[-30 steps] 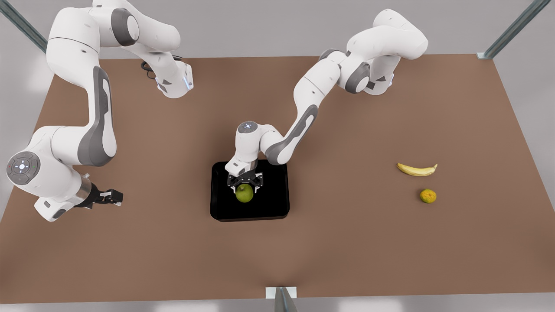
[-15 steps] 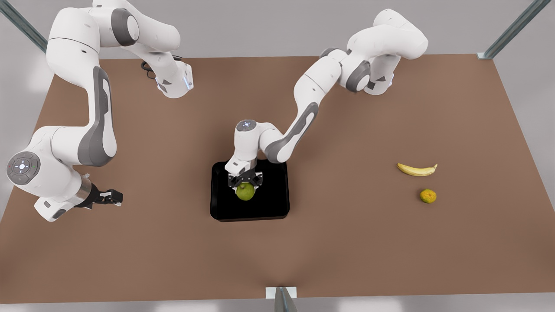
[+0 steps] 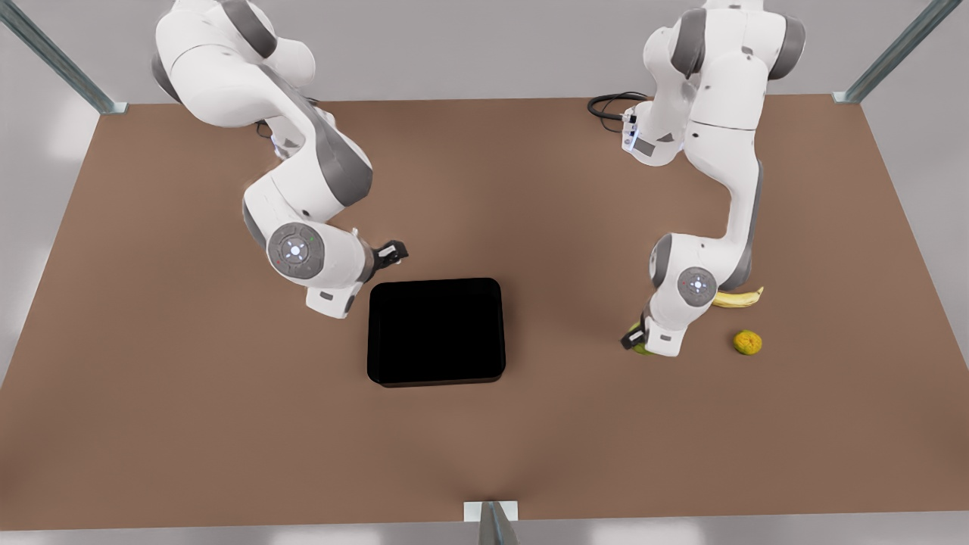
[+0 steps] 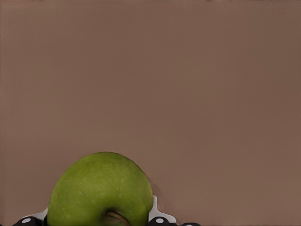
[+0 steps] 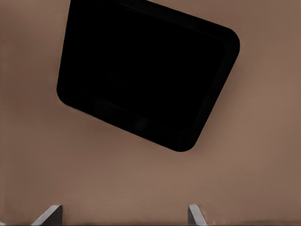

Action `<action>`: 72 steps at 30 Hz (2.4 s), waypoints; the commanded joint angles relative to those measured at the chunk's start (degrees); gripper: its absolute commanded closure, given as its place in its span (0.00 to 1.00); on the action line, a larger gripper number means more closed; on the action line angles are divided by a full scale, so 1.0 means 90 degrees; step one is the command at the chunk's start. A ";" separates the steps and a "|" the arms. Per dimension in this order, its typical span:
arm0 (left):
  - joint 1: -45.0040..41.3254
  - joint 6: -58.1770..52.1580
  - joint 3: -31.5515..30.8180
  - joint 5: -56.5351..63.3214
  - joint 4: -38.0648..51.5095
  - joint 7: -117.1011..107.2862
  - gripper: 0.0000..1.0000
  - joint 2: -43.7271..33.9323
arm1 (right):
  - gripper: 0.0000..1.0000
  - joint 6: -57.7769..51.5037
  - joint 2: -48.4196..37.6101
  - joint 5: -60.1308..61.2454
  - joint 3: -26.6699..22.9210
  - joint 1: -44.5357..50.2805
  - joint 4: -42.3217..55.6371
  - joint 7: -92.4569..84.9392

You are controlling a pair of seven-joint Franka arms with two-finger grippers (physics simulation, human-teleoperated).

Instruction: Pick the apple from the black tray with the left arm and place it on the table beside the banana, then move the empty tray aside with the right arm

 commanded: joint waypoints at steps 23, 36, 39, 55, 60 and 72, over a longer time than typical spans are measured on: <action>0.0269 -0.2908 0.0373 0.0360 0.0555 0.3959 0.00 -0.2875 | 0.00 0.2732 0.0911 -0.0765 -0.0635 -0.0439 -0.1906 0.0209; 0.0269 -0.2937 0.0374 0.0418 0.0555 0.3696 0.00 -0.2875 | 0.37 0.3074 0.1526 -0.0882 -0.0703 -0.0449 -0.1838 -0.0104; 0.0269 -0.2937 0.0374 0.0418 0.0555 0.3696 0.00 -0.2875 | 0.52 0.3065 0.1516 -0.0872 -0.0713 -0.0459 -0.1818 0.0219; 0.0259 -0.2957 0.0373 0.0418 0.0555 0.3608 0.00 -0.2875 | 0.90 0.2528 0.1204 -0.0863 -0.0605 -0.0469 -0.1642 0.0317; 0.0259 -0.2957 0.0374 0.0418 0.0555 0.3608 0.00 -0.2875 | 0.91 0.1874 0.0843 -0.0716 -0.0625 -0.0517 -0.1535 0.0239; 0.0259 -0.2957 0.0364 0.0418 0.0545 0.3608 0.00 -0.2875 | 0.91 -0.0168 -0.0408 -0.0345 -0.2636 -0.0713 -0.1398 -0.2622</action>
